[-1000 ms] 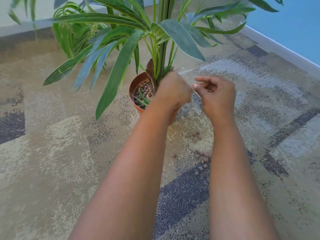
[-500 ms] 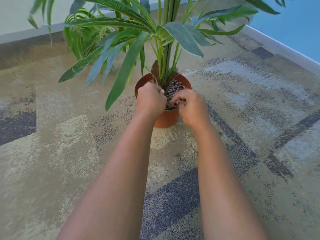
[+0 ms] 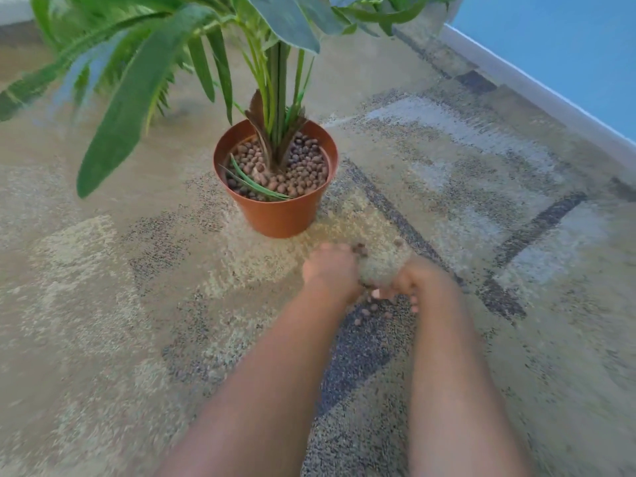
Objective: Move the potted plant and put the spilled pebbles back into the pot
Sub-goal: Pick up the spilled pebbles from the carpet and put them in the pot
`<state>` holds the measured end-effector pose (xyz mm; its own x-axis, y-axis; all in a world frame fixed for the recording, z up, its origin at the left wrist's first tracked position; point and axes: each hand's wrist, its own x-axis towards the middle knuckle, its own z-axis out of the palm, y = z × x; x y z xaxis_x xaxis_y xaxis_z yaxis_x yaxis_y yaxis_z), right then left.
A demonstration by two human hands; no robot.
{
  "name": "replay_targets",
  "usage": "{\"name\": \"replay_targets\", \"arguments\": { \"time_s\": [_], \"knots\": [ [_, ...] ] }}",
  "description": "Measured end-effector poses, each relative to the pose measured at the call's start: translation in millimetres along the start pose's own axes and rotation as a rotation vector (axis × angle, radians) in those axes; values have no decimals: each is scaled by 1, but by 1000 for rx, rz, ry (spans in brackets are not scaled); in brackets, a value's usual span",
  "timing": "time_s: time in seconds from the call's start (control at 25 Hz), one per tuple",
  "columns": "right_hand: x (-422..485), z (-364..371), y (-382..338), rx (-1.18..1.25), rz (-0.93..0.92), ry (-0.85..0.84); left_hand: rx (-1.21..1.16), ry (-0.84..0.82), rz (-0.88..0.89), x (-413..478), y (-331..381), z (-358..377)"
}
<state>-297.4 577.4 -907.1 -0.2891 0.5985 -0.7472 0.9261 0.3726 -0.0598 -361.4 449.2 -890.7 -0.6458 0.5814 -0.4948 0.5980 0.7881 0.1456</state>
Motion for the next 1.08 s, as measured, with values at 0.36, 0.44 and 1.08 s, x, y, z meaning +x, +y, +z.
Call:
{"name": "replay_targets", "arguments": {
  "time_s": [0.36, 0.44, 1.08],
  "knots": [
    [4, 16, -23, 131, -55, -52, -158, 4, -157, 10, -18, 33],
    [3, 18, -29, 200, -68, -47, -195, 22, -90, 10, -21, 33],
    [-13, 25, -21, 368, -353, 67, -356, 225, 120, 10, -24, 56]
  ]
}}
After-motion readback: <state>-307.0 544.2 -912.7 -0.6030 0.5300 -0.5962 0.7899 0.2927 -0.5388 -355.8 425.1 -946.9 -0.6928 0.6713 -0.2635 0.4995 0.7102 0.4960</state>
